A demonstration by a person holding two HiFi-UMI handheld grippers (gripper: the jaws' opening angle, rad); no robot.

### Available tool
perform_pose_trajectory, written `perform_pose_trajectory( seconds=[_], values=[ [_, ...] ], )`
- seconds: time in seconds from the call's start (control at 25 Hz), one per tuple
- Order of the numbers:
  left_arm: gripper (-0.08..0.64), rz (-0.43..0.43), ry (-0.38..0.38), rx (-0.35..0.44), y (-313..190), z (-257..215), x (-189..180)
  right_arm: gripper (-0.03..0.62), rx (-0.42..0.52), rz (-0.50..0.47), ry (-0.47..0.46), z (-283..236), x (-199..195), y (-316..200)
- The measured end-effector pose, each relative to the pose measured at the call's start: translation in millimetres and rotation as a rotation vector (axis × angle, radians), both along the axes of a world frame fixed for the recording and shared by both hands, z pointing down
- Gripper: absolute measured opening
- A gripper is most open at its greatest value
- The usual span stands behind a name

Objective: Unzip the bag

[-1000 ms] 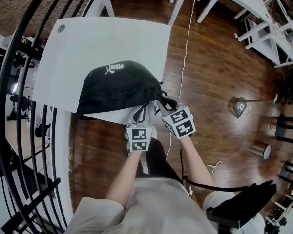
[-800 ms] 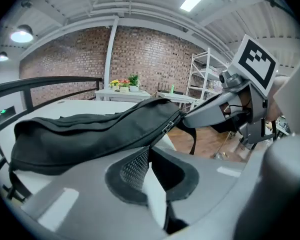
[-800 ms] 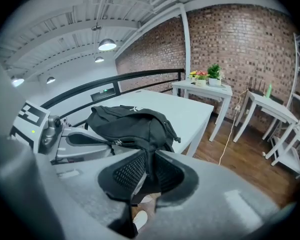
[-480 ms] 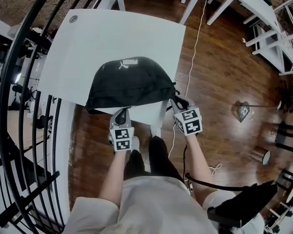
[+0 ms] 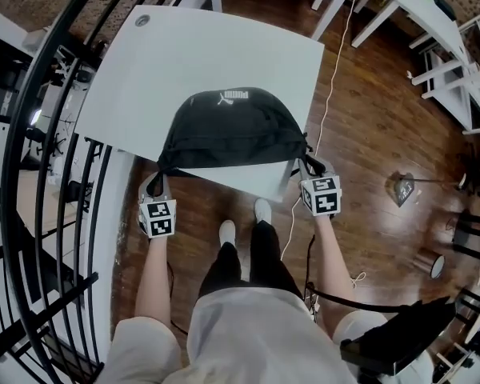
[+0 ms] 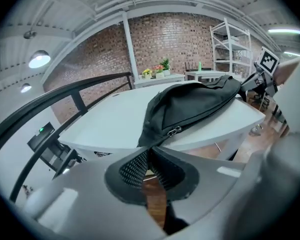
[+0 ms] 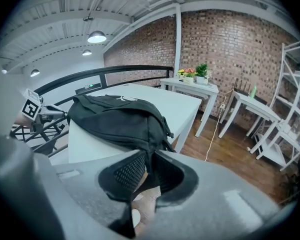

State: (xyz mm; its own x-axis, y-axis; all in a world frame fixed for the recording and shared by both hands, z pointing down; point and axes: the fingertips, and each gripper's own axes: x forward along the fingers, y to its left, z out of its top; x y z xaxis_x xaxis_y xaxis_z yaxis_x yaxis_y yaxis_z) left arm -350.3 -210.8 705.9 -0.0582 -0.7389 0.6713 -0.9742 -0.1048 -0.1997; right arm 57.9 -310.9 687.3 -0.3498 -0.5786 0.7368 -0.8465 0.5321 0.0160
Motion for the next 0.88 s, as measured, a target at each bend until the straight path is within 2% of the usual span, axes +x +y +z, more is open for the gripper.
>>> perform_pose_trajectory(
  seconds=[0.2,0.32,0.44,0.64,0.8,0.88],
  values=[
    [0.069,0.031,0.055,0.007,7,-15,7,0.052,0.069,0.055,0.035,-4,6,2],
    [0.071,-0.010,0.093,0.028,34,-30,1,0.067,0.109,0.121,0.066,-20,17,26],
    [0.042,-0.049,0.156,0.060,64,-41,-4,0.066,0.138,0.167,0.018,-44,18,59],
    [0.020,-0.052,0.233,0.167,112,-86,13,0.009,0.229,0.100,-0.093,-105,-18,130],
    [0.018,-0.054,0.294,0.300,149,-144,48,-0.008,0.313,0.018,-0.221,-158,-48,179],
    [0.018,-0.038,0.312,0.360,167,-173,71,-0.008,0.400,-0.024,-0.235,-182,-56,203]
  ],
)
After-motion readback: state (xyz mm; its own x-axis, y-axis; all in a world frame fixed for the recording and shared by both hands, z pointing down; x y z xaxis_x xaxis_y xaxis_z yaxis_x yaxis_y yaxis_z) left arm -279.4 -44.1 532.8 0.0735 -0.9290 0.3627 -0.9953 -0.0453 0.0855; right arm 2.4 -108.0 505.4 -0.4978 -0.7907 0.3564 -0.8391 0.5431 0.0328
